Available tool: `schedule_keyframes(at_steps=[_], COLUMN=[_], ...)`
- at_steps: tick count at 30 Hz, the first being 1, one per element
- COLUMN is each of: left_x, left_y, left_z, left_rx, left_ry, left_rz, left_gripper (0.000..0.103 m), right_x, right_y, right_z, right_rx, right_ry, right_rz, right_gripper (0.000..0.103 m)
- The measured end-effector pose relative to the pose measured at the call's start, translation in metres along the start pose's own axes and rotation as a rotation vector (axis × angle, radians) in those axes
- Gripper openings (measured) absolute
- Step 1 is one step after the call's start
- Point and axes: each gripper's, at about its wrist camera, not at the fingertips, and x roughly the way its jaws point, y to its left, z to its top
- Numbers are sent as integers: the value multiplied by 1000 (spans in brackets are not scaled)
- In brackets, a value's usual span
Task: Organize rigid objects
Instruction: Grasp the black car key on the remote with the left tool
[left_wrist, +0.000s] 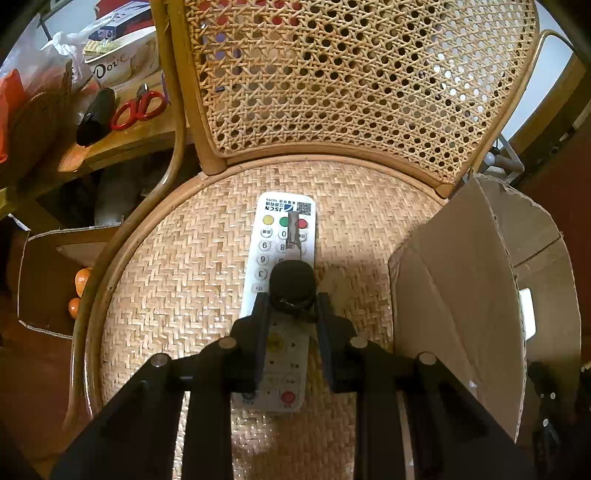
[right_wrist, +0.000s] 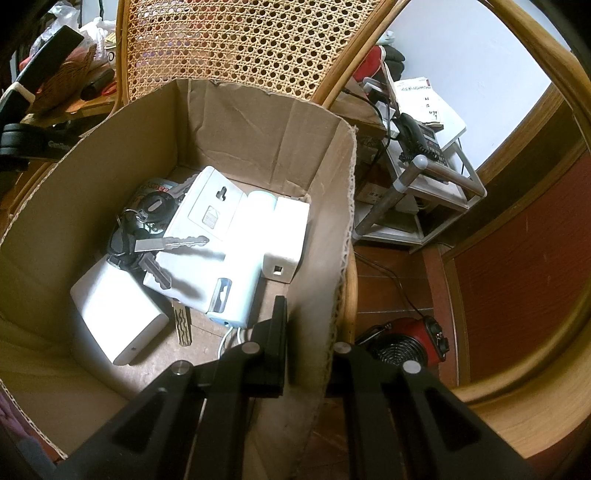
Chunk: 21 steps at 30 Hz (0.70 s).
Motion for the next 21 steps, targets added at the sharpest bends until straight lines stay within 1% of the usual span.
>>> schedule_keyframes(at_steps=[3,8,14,18,21], left_x=[-5,-21,-40,-62,-85], left_y=[-4,-9,-7,-7,-9], left_z=[-3,-3,-6,-9,-13], left_rx=[27,60,62,81,85], left_ry=[-15,-78,-129,-190,-268], left_rz=[13,-3,7,30,57], left_gripper=[22,22,22,22,22], right_x=[0,1,0,0,0], right_y=[0,-1,-1,0,-1], right_z=[0,-1,0,0,0], right_rx=[0,1,0,0,1], right_ry=[0,0,0,0,0], right_rz=[-1,0,-1,-1,-1], right_gripper=[10,10,10,10,10])
